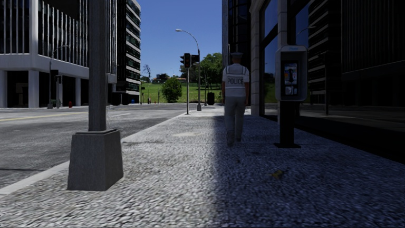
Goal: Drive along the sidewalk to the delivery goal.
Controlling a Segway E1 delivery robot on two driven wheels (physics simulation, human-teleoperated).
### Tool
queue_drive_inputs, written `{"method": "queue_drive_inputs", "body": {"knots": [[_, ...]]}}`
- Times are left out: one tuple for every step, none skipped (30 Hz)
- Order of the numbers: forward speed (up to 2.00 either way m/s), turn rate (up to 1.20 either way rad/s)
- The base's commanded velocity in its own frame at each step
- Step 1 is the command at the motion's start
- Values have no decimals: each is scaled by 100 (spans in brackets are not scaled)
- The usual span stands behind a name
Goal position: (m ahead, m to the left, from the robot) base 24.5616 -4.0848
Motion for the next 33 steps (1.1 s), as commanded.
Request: {"method": "queue_drive_inputs", "body": {"knots": [[119, 0], [119, 0], [119, 0], [119, 0], [119, 0], [119, 0], [119, 0], [119, 0], [119, 0], [119, 0], [119, 0], [119, 0], [119, 0], [119, 0], [119, 0], [119, 0], [119, 0], [119, 0], [119, 0], [119, 0], [119, 0], [119, 0], [119, 0], [119, 0], [119, 0], [119, 0], [119, 0], [119, 0], [119, 0], [119, 0], [119, 0], [119, 0], [119, 0]]}}
